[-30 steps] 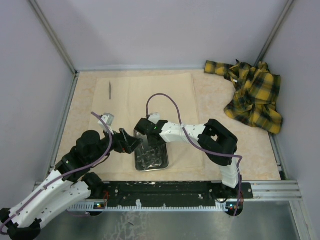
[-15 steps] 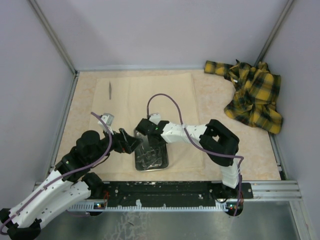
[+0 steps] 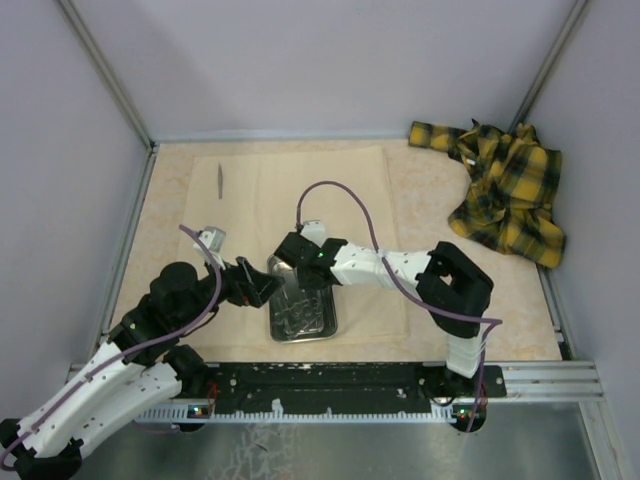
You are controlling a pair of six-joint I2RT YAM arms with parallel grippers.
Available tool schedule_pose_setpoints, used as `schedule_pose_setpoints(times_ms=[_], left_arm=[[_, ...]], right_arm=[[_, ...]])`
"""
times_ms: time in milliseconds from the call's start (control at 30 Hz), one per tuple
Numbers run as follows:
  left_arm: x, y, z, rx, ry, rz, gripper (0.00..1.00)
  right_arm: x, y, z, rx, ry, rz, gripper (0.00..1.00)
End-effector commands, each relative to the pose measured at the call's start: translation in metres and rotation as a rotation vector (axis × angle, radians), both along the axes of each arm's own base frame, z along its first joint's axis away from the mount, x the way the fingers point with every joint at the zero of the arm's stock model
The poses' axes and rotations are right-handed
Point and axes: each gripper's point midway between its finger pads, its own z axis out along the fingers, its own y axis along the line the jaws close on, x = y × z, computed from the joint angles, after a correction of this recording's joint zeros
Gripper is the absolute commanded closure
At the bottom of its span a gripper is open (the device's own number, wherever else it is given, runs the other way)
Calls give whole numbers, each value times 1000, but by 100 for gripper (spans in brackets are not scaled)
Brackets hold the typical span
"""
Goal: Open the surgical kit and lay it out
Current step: Pick up the medical item from the container.
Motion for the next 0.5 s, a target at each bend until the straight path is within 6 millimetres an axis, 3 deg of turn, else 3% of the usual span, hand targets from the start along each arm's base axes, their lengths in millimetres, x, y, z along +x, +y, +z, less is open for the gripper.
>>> schedule_pose_setpoints(times_ms=[0, 333, 467], left_arm=[[0, 2, 11, -21, -27, 9, 0], [0, 2, 13, -24, -31, 10, 0], [0, 3, 14, -22, -33, 10, 0]], right_arm=[[11, 2, 40, 71, -85, -28, 100], [18, -4, 81, 96, -132, -18, 100], [36, -20, 96, 99, -148, -31, 100]])
